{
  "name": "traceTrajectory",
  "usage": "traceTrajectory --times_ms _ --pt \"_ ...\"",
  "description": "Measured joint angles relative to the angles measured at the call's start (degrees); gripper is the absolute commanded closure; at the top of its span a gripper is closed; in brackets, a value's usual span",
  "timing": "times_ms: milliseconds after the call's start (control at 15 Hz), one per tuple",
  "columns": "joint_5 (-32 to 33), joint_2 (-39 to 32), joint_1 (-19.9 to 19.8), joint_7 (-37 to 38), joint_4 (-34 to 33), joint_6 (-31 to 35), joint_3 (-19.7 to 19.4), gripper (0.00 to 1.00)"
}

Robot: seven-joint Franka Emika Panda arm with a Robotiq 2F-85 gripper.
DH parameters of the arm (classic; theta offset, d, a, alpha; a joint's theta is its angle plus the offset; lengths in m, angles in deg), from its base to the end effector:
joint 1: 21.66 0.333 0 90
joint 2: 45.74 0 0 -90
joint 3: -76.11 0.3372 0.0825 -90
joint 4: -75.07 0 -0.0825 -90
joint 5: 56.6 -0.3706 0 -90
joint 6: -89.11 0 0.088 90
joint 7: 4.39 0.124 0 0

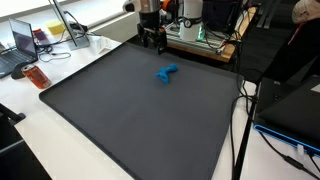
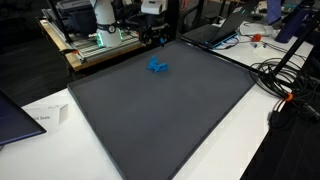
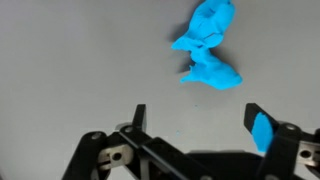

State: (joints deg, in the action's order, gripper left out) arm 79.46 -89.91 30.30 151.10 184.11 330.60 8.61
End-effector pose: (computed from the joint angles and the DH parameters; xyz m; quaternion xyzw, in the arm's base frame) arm 0.4611 0.0440 0.2986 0.9960 -0.0848 -0.0178 0.0206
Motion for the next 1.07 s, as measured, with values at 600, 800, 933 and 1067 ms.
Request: traceTrajectory --times_ms 600,800,933,1067 --pt "-2.1 -0.4 -0.2 0.1 1.1 0.1 0.2 0.00" --pt "-3.6 0.2 -1.2 0.1 6.0 0.1 0.9 0.00" --pt "-4.8 0.2 -1.8 0.0 9.4 0.1 1.0 0.00" --pt "-6.1 0.2 -2.4 0.0 12.8 0.1 1.1 0.00"
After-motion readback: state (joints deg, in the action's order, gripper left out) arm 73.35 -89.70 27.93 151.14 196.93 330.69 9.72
